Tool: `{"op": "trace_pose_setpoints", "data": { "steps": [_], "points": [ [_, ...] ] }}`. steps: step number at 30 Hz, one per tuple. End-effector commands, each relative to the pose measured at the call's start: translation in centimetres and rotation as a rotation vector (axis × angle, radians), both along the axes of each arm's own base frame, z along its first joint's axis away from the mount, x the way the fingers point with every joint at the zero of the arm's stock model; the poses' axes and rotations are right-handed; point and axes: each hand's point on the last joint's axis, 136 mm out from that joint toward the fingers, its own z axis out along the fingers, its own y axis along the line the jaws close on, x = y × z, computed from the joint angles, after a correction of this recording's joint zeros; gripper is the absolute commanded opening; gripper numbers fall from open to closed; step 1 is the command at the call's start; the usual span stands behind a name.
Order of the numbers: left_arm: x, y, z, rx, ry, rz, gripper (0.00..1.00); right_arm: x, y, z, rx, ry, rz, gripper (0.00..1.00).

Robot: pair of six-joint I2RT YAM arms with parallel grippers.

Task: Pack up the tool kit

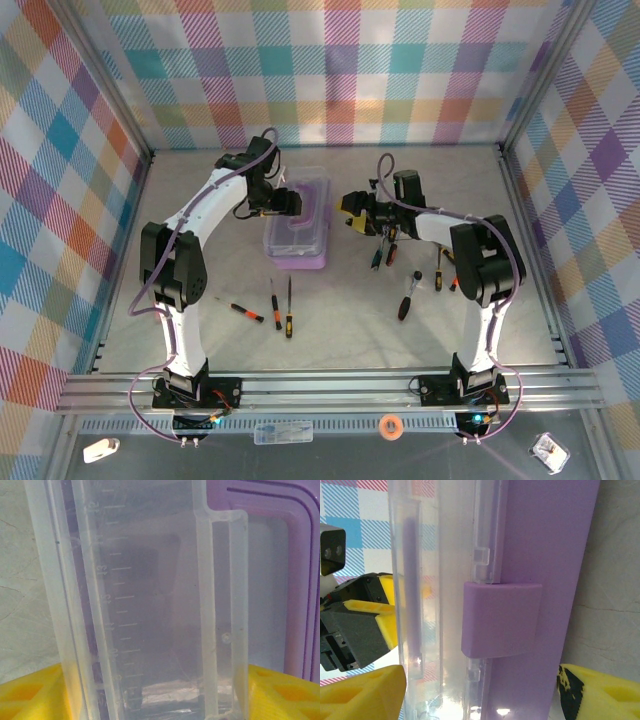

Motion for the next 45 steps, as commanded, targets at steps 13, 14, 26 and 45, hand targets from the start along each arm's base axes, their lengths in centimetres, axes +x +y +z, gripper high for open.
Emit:
{"op": "trace_pose_setpoints", "data": {
  "steps": [13,14,26,45],
  "points": [
    [-2.4,-0.4,-4.3,-0.024,0.165,-0.003,0.56,0.4,1.6,-0.1,0.09,0.052,0.091,0.79],
    [-2.4,-0.5,-4.3,-0.03,0.166,-0.005,0.56,0.4,1.8,-0.1,0.097,0.057,0.101,0.79],
    [-2.5,-0.3,-4.4,-0.041,0.17,-0.017,0.55,0.9,3.3,0.3,0.177,0.088,0.149,0.83],
    [-2.4,-0.4,-4.4,-0.051,0.17,-0.029,0.54,0.7,6.1,0.2,0.25,0.142,0.249,0.84]
  ]
}}
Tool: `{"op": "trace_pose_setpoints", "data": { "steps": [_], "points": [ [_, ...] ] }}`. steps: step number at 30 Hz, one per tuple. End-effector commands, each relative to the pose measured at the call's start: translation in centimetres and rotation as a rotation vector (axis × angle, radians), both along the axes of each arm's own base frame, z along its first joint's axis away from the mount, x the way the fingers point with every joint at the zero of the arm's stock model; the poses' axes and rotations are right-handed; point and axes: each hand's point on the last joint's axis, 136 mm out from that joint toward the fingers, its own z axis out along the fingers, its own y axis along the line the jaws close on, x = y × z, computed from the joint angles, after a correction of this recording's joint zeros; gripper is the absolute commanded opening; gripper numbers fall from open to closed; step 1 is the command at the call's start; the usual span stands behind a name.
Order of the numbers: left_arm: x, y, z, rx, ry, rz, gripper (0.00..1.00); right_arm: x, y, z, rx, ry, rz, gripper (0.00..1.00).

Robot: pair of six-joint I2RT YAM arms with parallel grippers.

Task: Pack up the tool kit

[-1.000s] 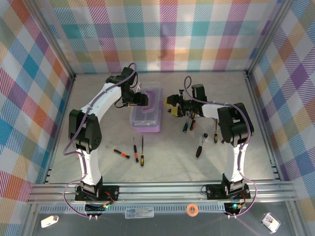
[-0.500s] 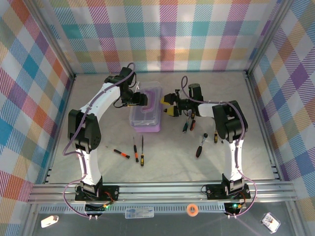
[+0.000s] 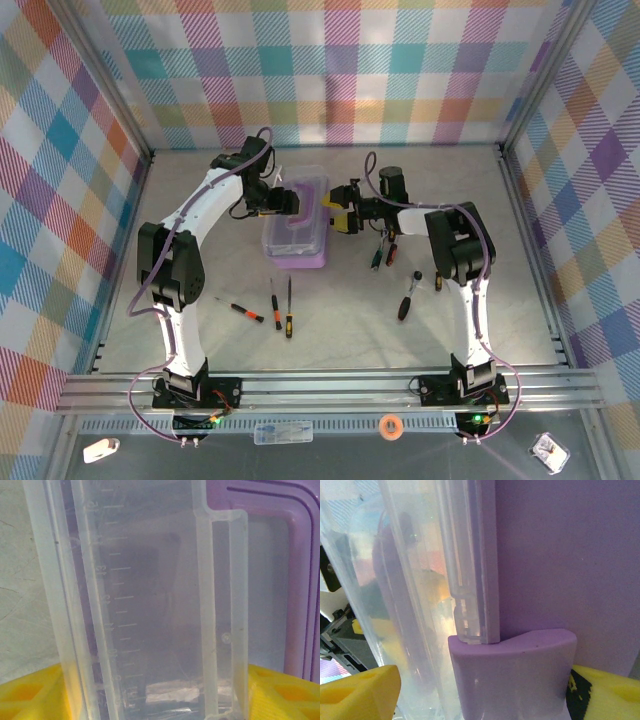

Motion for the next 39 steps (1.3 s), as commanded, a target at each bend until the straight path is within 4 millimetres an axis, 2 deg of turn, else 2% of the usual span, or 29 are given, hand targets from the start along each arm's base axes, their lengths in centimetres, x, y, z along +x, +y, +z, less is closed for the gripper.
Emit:
{"op": "trace_pose_setpoints", "data": {
  "steps": [1,4,10,16,24,39],
  "points": [
    [-2.4,-0.7,-4.6,-0.008,0.163,-0.025,0.53,-0.7,1.9,1.3,0.058,-0.053,0.072,0.83],
    [-2.3,-0.1,-5.0,0.075,0.152,-0.019,0.52,-1.1,2.6,2.3,0.089,-0.078,0.099,0.8],
    [-2.2,2.0,-6.3,0.233,0.163,0.018,0.51,-1.5,2.6,5.4,0.15,-0.156,0.12,0.74],
    [-2.5,4.3,-7.2,0.368,0.182,0.035,0.5,-1.3,1.8,9.2,0.237,-0.242,0.081,0.7],
    [-3.4,5.6,-8.6,0.441,0.227,0.034,0.45,-0.5,0.2,11.7,0.302,-0.294,0.037,0.67],
    [-3.6,6.1,-9.5,0.471,0.253,0.02,0.42,-0.7,-3.1,12.9,0.287,-0.336,-0.011,0.62]
  ]
}}
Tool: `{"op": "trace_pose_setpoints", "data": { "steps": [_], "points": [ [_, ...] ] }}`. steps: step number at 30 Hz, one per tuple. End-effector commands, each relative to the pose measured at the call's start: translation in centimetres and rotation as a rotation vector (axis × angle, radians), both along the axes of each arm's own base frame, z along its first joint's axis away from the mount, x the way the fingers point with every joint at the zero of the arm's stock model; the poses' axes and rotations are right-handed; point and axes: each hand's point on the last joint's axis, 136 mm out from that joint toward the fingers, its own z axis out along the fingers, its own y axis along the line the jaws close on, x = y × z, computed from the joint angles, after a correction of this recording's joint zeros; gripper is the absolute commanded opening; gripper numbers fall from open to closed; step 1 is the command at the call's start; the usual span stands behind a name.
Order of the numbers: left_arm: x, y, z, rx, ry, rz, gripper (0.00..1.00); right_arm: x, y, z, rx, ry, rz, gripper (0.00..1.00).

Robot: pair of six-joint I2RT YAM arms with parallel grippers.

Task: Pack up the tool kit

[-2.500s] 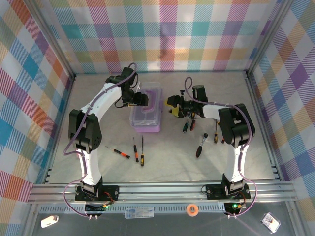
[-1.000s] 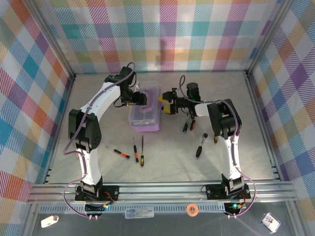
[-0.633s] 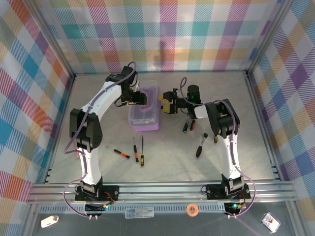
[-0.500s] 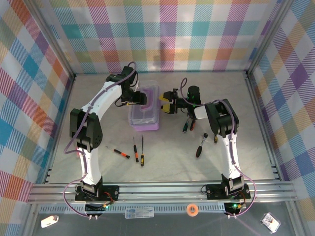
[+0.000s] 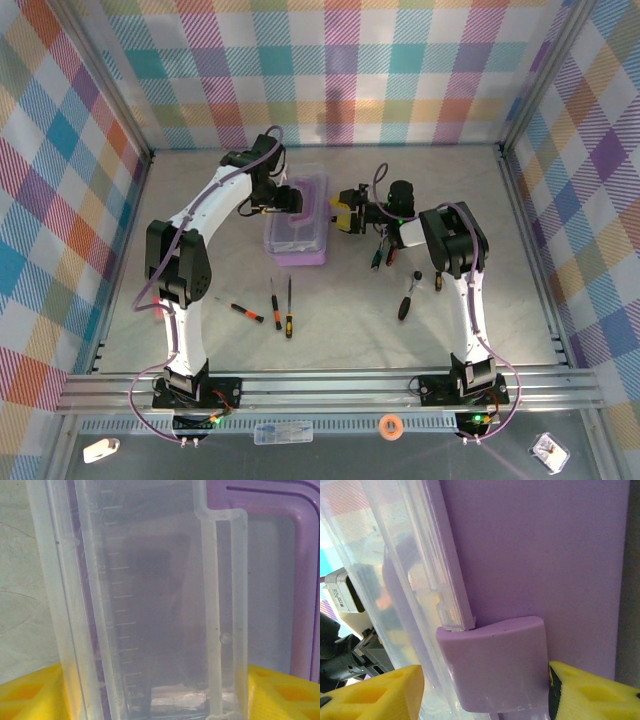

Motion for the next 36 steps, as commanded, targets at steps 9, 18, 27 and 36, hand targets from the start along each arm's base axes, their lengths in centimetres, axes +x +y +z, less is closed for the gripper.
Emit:
{"op": "trace_pose_setpoints", "data": {
  "steps": [9,18,27,36],
  "points": [
    [-4.6,6.1,-9.0,0.338,0.275,0.001,0.4,-2.8,-1.6,14.6,0.127,-0.494,0.042,0.61],
    [-4.3,5.2,-8.2,0.253,0.264,0.015,0.39,-1.5,-2.6,10.1,0.02,-0.376,0.004,0.62],
    [-3.3,0.5,-5.5,0.014,0.221,0.029,0.34,-2.9,-4.0,6.0,-0.263,-0.302,-0.043,0.66],
    [-0.9,-3.6,-0.3,-0.246,0.106,0.086,0.28,-3.6,-4.4,5.3,-0.324,-0.29,-0.045,0.68]
  ]
}}
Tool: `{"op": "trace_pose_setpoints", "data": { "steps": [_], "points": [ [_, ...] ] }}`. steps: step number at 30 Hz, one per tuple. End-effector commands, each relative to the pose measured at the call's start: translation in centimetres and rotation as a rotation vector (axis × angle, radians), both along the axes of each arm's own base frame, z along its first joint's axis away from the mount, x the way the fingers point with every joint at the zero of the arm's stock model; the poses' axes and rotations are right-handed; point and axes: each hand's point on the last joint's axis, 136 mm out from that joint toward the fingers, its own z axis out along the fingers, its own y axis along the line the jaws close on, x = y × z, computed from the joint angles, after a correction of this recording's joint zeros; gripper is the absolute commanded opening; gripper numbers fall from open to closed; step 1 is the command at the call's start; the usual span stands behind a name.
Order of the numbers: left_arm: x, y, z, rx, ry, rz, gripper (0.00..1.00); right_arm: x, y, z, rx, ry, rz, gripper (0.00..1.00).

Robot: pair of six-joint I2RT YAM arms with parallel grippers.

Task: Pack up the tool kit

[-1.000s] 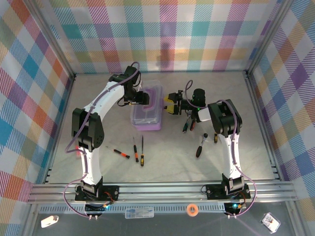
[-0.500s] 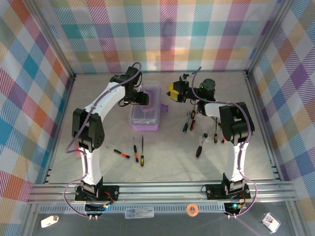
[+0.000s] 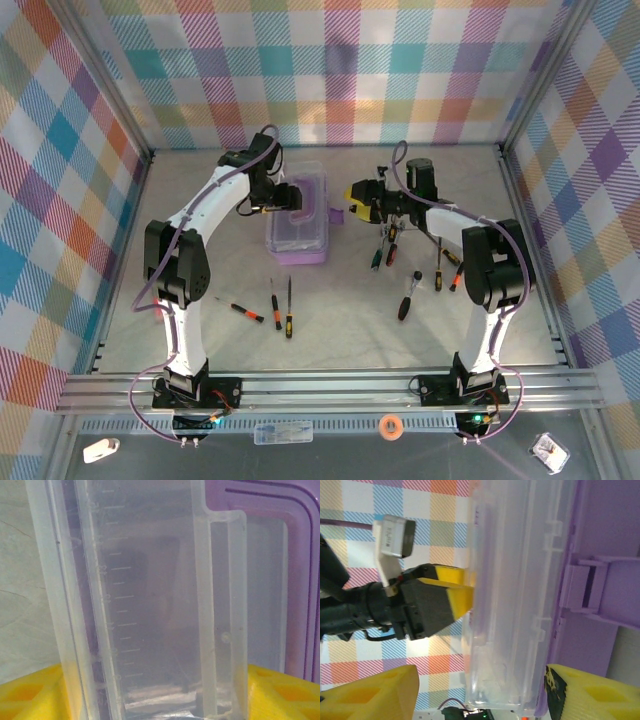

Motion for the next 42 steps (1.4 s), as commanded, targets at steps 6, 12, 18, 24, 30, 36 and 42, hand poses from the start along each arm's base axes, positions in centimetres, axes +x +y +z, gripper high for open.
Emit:
{"op": "trace_pose_setpoints", "data": {
  "steps": [6,12,18,24,30,36,42],
  "points": [
    [-0.3,-3.8,1.8,-0.25,0.003,0.014,0.28,-0.8,-0.5,0.4,-0.059,-0.022,0.014,0.7],
    [-0.2,-3.6,2.9,-0.316,-0.081,0.015,0.28,-0.6,0.2,1.3,-0.074,-0.031,0.031,0.73],
    [-0.2,-3.6,3.3,-0.43,-0.141,0.027,0.31,-0.5,2.3,2.5,-0.068,-0.046,0.082,0.74],
    [-0.3,-3.8,4.7,-0.477,-0.179,0.003,0.35,-0.6,4.6,2.3,-0.103,-0.034,0.123,0.74],
    [-0.3,-3.4,5.6,-0.496,-0.213,-0.003,0.34,-0.7,4.7,3.3,-0.098,-0.065,0.118,0.73],
    [-0.2,-2.6,5.0,-0.521,-0.227,0.013,0.35,-0.6,3.3,5.6,-0.132,-0.13,0.081,0.75],
    [-0.2,-2.4,5.3,-0.57,-0.251,0.025,0.34,0.4,1.8,4.2,-0.164,-0.095,0.03,0.75]
  ]
}}
